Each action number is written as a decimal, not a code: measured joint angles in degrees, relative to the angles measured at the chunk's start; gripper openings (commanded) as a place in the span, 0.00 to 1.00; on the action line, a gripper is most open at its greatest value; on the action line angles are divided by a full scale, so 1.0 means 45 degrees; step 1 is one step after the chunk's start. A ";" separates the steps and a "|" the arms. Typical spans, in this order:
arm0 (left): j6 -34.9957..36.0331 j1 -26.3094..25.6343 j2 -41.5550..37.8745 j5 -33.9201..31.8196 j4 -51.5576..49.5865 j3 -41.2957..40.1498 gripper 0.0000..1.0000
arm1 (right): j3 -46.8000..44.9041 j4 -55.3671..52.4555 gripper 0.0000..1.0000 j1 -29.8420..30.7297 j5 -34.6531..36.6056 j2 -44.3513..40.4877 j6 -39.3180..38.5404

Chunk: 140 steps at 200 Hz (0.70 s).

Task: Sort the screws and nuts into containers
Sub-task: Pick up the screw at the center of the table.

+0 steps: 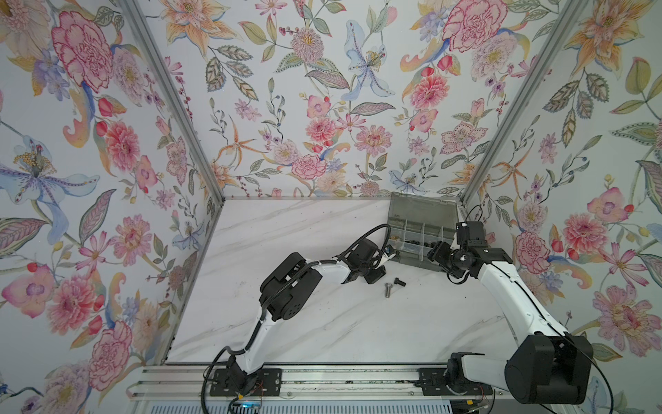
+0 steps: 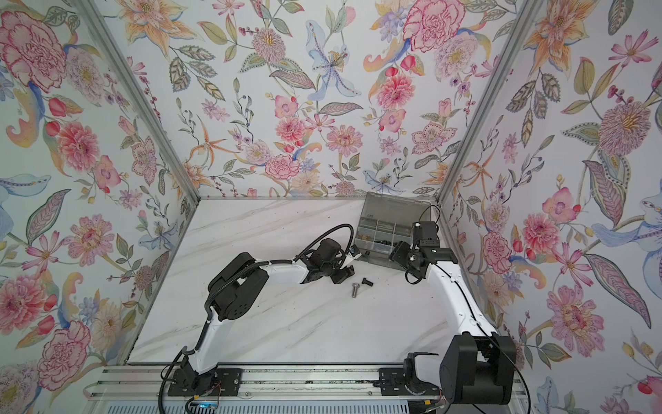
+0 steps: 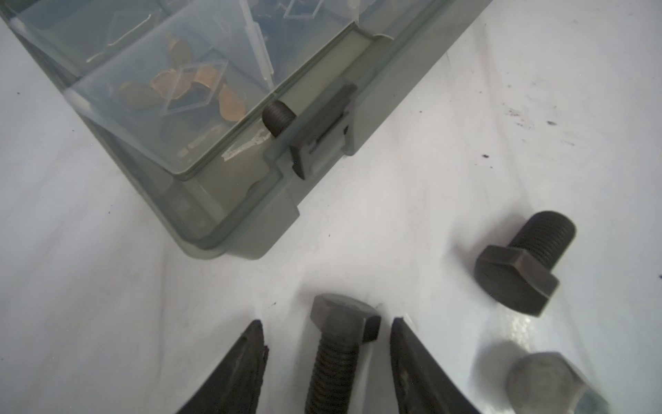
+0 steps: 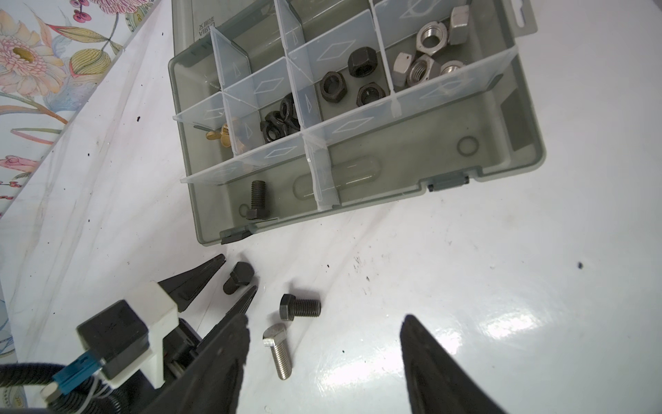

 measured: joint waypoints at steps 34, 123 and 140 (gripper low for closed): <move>0.0087 0.0000 0.0068 0.0175 -0.0034 0.0087 0.41 | 0.0000 0.0000 0.70 0.0000 0.0000 0.0000 0.0000; 0.0131 -0.0024 0.0117 0.0277 -0.0063 0.0141 0.20 | 0.0000 0.0000 0.70 0.0000 0.0000 0.0000 0.0000; 0.0136 -0.0024 0.0117 0.0282 -0.0039 0.0141 0.09 | 0.0000 0.0000 0.70 0.0000 0.0000 0.0000 0.0000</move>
